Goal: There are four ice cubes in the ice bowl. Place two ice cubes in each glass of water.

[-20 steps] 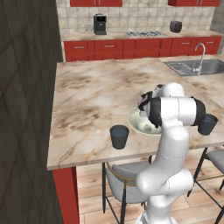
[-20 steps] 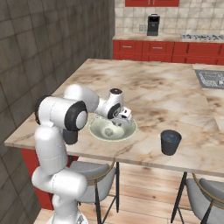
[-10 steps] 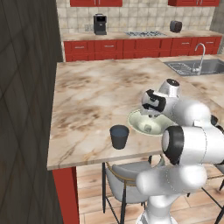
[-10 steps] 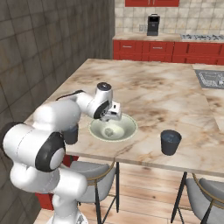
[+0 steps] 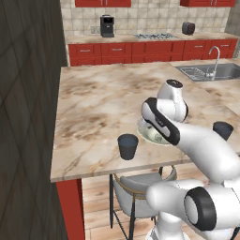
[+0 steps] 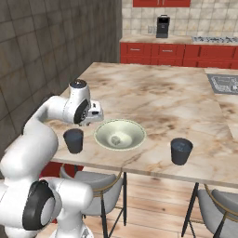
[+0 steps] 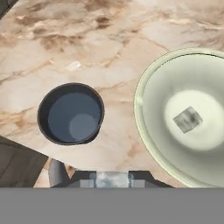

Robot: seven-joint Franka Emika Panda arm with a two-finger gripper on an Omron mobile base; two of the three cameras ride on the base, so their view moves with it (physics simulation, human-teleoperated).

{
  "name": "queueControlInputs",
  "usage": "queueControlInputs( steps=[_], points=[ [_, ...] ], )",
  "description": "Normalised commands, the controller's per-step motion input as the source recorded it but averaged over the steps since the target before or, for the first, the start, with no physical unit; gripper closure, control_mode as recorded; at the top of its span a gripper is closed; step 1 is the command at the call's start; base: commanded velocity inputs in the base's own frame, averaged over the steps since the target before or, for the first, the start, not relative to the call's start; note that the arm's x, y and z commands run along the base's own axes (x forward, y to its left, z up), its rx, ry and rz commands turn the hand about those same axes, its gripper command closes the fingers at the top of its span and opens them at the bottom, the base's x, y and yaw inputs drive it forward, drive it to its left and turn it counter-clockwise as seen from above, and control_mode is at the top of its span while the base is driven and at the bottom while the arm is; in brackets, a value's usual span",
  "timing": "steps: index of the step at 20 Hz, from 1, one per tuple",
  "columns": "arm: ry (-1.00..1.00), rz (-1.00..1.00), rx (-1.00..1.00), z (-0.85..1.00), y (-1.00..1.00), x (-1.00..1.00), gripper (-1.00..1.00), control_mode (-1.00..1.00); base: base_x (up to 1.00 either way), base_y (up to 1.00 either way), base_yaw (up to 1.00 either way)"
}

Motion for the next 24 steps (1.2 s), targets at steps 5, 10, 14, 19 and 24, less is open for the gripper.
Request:
queueControlInputs(
  steps=[5,10,14,19,24],
  points=[
    [0.02,0.19,-0.08,0.08,0.75,-0.1,1.0,-1.0,0.0,0.0,0.0],
    [0.1,0.08,-0.08,-0.06,0.49,0.21,1.0,-1.0,0.0,0.0,0.0],
    [0.23,0.03,-0.08,-0.29,0.06,0.33,1.0,-1.0,0.0,0.0,0.0],
    [0.24,0.02,-0.05,-0.26,0.0,0.26,1.0,-1.0,0.0,0.0,0.0],
    [0.22,0.01,-0.04,-0.27,0.0,0.18,1.0,-1.0,0.0,0.0,0.0]
  ],
)
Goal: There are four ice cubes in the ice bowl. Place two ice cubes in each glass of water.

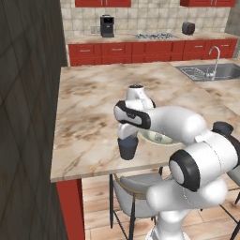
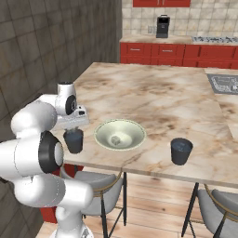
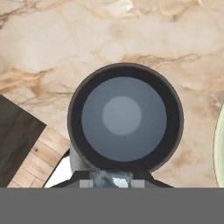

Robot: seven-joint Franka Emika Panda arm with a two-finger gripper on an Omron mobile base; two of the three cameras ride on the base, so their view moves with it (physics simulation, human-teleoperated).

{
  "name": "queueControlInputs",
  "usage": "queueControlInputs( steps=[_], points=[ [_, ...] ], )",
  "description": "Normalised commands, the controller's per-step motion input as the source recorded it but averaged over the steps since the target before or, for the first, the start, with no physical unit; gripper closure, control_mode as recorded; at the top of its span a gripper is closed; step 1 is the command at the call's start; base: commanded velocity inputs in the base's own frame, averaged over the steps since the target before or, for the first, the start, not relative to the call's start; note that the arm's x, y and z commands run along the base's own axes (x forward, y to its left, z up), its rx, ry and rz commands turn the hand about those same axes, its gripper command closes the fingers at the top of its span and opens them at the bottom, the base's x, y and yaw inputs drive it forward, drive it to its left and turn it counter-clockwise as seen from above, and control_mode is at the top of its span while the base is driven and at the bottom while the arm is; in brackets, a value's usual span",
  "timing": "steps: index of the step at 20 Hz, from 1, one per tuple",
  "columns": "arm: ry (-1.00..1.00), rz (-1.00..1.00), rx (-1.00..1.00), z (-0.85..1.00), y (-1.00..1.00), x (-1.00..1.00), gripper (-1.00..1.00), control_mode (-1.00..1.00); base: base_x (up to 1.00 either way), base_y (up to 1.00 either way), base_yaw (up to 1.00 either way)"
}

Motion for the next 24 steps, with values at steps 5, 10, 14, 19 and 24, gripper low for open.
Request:
queueControlInputs(
  steps=[5,10,14,19,24],
  points=[
    [0.12,0.0,-0.03,-0.27,0.01,0.05,1.0,-1.0,0.0,0.0,0.0],
    [0.03,0.0,-0.03,-0.29,0.09,0.0,1.0,-1.0,0.0,0.0,0.0],
    [0.0,0.0,0.0,-0.16,0.05,0.01,1.0,-1.0,0.0,0.0,0.0],
    [0.0,0.0,0.0,-0.07,0.01,0.12,1.0,-1.0,0.0,0.0,0.0],
    [0.0,0.0,0.0,0.0,0.06,0.21,-1.0,-1.0,0.0,0.0,0.0]
  ],
)
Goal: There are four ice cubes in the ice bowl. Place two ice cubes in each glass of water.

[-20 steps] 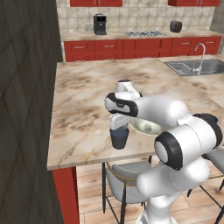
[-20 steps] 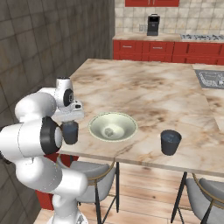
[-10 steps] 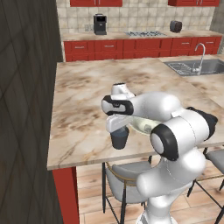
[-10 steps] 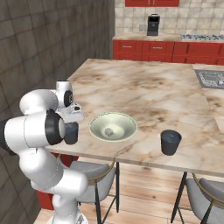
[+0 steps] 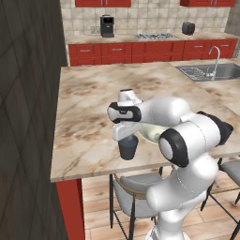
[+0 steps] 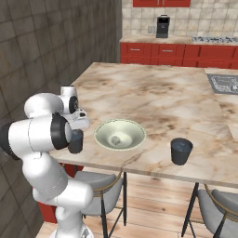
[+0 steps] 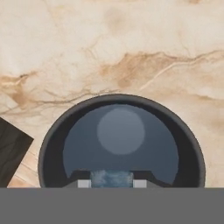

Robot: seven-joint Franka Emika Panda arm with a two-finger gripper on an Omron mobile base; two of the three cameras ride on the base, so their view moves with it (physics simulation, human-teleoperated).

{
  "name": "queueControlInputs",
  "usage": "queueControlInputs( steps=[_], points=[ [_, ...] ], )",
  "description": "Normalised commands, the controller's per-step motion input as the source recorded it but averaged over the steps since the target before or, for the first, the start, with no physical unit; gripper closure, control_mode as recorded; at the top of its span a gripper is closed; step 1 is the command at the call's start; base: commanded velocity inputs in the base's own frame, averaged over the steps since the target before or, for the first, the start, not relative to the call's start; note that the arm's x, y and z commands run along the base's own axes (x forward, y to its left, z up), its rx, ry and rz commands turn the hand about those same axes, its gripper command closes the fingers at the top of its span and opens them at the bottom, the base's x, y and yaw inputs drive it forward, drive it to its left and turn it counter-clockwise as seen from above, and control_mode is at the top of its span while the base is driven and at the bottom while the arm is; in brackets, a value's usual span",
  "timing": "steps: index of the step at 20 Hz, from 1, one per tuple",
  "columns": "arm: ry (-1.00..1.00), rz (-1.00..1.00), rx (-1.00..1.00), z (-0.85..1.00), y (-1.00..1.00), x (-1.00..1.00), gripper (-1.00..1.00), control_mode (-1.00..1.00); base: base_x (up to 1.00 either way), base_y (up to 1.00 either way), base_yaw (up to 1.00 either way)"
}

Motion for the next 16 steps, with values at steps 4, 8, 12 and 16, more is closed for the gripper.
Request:
queueControlInputs(
  steps=[4,8,12,16],
  points=[
    [0.0,0.0,0.0,0.0,0.01,0.17,-1.0,-1.0,0.0,0.0,0.0],
    [0.0,0.0,0.0,0.0,0.0,0.16,-1.0,-1.0,0.0,0.0,0.0],
    [-0.03,0.0,0.0,0.02,0.0,0.07,-1.0,-1.0,0.0,0.0,0.0],
    [-0.21,0.0,0.02,0.19,0.0,0.0,-1.0,-1.0,0.0,0.0,0.0]
  ],
)
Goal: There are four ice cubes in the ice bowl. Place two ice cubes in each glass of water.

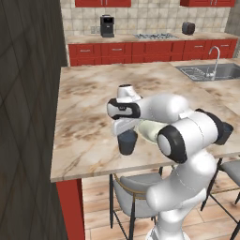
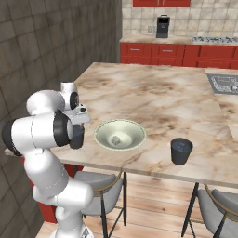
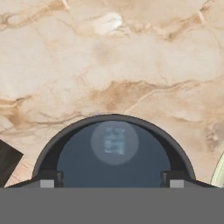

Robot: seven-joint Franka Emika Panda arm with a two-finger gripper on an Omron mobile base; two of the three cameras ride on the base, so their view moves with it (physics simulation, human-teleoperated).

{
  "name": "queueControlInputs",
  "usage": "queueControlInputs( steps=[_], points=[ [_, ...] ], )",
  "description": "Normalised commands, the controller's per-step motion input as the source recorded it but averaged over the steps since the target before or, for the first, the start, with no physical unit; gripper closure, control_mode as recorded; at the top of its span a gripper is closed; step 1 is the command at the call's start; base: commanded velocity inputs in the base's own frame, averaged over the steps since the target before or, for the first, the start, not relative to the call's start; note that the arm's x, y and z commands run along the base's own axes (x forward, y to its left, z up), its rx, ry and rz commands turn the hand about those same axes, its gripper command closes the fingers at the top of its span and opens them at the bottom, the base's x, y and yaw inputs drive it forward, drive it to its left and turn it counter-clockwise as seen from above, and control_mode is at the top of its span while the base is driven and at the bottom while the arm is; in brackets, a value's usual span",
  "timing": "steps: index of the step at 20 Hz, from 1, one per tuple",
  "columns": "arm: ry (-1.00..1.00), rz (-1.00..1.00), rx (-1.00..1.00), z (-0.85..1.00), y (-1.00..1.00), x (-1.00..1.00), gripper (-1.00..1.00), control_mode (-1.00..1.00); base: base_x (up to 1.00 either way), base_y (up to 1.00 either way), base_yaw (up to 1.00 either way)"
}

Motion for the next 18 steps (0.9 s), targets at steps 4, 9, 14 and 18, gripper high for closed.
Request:
queueControlInputs(
  steps=[4,9,14,18],
  points=[
    [-0.25,0.0,0.03,0.1,-0.01,-0.09,-1.0,-1.0,0.0,0.0,0.0],
    [-0.05,0.0,0.0,-0.14,0.0,0.01,-1.0,-1.0,0.0,0.0,0.0],
    [0.0,0.0,0.0,-0.12,0.0,0.04,1.0,-1.0,0.0,0.0,0.0],
    [-0.01,0.0,0.0,-0.04,0.0,0.03,1.0,-1.0,0.0,0.0,0.0]
  ],
)
